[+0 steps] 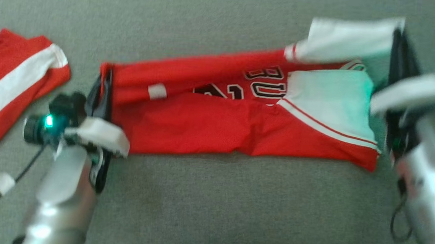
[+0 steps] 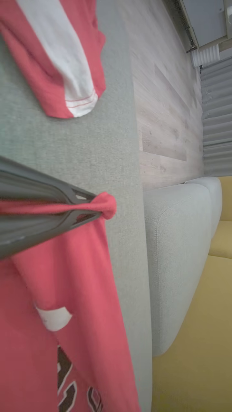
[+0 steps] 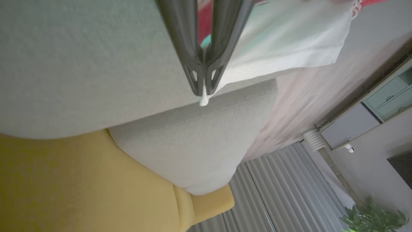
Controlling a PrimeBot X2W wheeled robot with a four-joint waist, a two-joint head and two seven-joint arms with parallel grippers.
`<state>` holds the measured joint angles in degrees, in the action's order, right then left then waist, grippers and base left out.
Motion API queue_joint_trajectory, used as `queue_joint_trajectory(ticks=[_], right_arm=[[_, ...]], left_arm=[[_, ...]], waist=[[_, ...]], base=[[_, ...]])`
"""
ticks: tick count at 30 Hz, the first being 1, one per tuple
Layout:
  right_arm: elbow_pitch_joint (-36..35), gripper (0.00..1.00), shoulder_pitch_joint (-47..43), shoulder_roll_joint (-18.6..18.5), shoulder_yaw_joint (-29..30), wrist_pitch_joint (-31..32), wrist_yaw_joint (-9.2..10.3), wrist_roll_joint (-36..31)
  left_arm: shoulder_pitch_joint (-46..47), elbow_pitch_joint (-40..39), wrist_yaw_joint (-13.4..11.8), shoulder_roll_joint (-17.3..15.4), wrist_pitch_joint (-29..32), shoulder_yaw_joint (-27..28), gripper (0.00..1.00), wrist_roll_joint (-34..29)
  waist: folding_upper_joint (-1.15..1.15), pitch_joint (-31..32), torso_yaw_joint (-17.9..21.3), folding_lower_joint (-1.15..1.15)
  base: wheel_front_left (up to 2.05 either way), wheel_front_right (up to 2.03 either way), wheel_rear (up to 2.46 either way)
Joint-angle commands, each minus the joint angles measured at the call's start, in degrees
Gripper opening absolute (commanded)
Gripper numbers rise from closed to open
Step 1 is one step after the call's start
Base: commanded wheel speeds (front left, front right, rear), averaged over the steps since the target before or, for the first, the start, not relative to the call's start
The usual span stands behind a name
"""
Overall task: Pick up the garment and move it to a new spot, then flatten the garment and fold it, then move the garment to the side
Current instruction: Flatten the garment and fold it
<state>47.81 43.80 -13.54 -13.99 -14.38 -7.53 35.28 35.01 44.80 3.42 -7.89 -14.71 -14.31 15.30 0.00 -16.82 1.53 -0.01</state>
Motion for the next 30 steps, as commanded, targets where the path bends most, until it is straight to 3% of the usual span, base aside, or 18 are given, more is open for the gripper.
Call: queue_joint_trajectory(ticks=[1, 7, 8, 9, 10, 11, 12, 16, 21, 25, 30], right_arm=[[-3.36, 0.00, -2.36, -0.90, -1.51, -0.60, 0.04, 1.62], [-7.71, 0.00, -12.00, -2.04, -3.88, -0.60, 0.04, 5.73], [-7.78, 0.00, -13.04, -2.03, -3.89, -0.60, 0.04, 6.00], [-7.69, 0.00, -13.97, -1.97, -3.71, -0.60, 0.04, 6.25], [-7.55, 0.00, -14.78, -1.90, -3.26, -0.61, 0.04, 6.44], [-7.39, 0.44, -15.45, -1.72, -2.47, -0.61, 0.04, 6.52], [-7.32, 1.00, -16.11, -1.41, -1.93, -0.61, 0.04, 6.43], [-9.76, 1.00, -18.20, -0.20, 2.15, -0.61, 0.04, 2.85], [-14.78, 1.00, -22.38, 3.59, 8.92, -0.62, 0.04, -8.78], [-16.87, 1.00, -26.44, 7.29, 12.49, -0.62, 0.04, -17.68], [-16.98, 1.00, -30.19, 9.77, 14.78, -0.62, 0.04, -22.39]], left_arm=[[-0.48, -1.85, -0.03, -1.62, -0.29, 2.73, 0.00, -0.43], [-6.55, -1.39, -0.23, -0.60, -0.29, 5.12, 0.00, -1.58], [-7.28, -1.28, -0.47, -0.32, -0.29, 5.56, 0.12, -1.76], [-7.97, -1.17, -0.83, -0.07, -0.29, 6.07, 0.33, -1.94], [-8.67, -1.10, -1.25, 0.14, -0.29, 6.61, 0.61, -2.13], [-9.34, -1.13, -1.69, 0.31, -0.29, 7.21, 1.00, -2.32], [-9.95, -1.36, -2.04, 0.42, -0.29, 7.79, 1.00, -2.59], [-13.12, -4.52, -4.38, 1.22, -0.29, 10.95, 1.00, -3.57], [-19.16, -10.59, -6.34, 2.78, -0.29, 14.50, 1.00, -5.17], [-23.85, -14.63, -6.66, 3.95, -0.29, 15.14, 1.00, -6.89], [-28.48, -17.88, -6.90, 4.74, -0.29, 14.94, 1.00, -7.85]], waist=[[0.00, 1.82, 1.16, 0.01], [0.00, 3.24, 1.83, 0.01], [0.00, 3.49, 1.79, 0.01], [0.00, 3.77, 1.70, 0.01], [0.00, 4.07, 1.59, 0.01], [0.00, 4.36, 1.49, 0.01], [0.00, 4.73, 1.36, 0.01], [0.00, 6.34, 0.97, 0.01], [0.00, 8.99, 0.39, 0.01], [0.00, 10.91, -0.59, 0.01], [0.00, 13.27, -1.69, 0.01]], base=[[0.00, 0.00, 0.00], [0.00, 0.00, 0.00], [0.00, 0.00, 0.00], [0.00, 0.00, 0.00], [0.00, 0.00, 0.00], [0.00, 0.00, 0.00], [0.00, 0.00, 0.00], [0.00, 0.00, 0.00], [0.00, 0.00, 0.00], [0.00, 0.00, 0.00], [0.00, 0.00, 0.00]])
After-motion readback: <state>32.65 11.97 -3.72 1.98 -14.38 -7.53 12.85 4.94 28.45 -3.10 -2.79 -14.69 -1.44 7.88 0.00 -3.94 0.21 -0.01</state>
